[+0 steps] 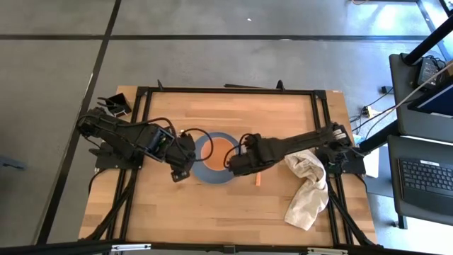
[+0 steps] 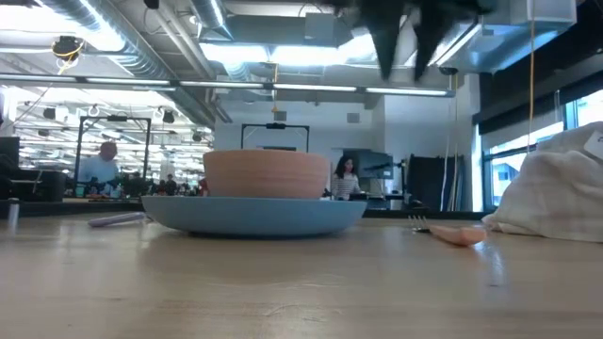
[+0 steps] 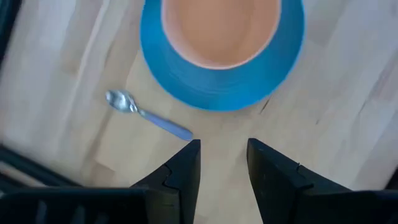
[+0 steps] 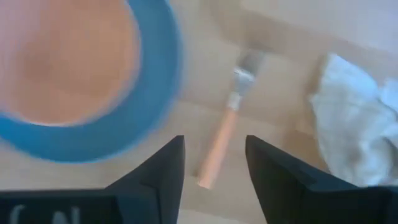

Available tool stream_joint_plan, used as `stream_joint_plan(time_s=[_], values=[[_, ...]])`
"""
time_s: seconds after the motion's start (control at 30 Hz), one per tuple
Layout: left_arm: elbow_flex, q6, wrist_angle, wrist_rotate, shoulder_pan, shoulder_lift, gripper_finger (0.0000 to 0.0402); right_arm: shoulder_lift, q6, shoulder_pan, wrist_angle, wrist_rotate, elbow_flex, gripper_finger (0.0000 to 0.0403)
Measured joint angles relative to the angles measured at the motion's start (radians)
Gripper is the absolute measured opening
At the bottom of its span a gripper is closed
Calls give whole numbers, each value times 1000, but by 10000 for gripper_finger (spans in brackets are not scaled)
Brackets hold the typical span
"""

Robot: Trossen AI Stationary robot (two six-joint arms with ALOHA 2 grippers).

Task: Set table place
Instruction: Place the purple spoon into the orange bowl, then place the fork next to the blue plate

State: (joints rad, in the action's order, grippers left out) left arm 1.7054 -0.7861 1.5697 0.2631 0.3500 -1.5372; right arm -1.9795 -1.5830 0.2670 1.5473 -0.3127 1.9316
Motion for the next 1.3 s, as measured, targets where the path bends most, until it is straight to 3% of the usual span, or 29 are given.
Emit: stream_joint_plan(time_s=[0.17,0.27,0.5,0.7,0.83,0.97,1.3], values=[[-19,-175,0,24,17,6,124,-2,68,28,3,-106,162,172],[-81,-298,0,40,32,17,124,0,175,43,-37,-112,244,172],[-360,-697,1,52,99,67,124,-1,447,72,-101,-133,380,172],[-592,-972,-78,201,104,85,124,0,630,70,-107,-171,409,172],[-721,-987,-329,203,68,85,124,-1,688,66,-107,-175,409,172],[-851,-985,-583,274,48,85,124,-1,705,64,-106,-175,409,172],[-997,-992,-700,303,3,85,124,-1,731,64,-104,-166,408,172]])
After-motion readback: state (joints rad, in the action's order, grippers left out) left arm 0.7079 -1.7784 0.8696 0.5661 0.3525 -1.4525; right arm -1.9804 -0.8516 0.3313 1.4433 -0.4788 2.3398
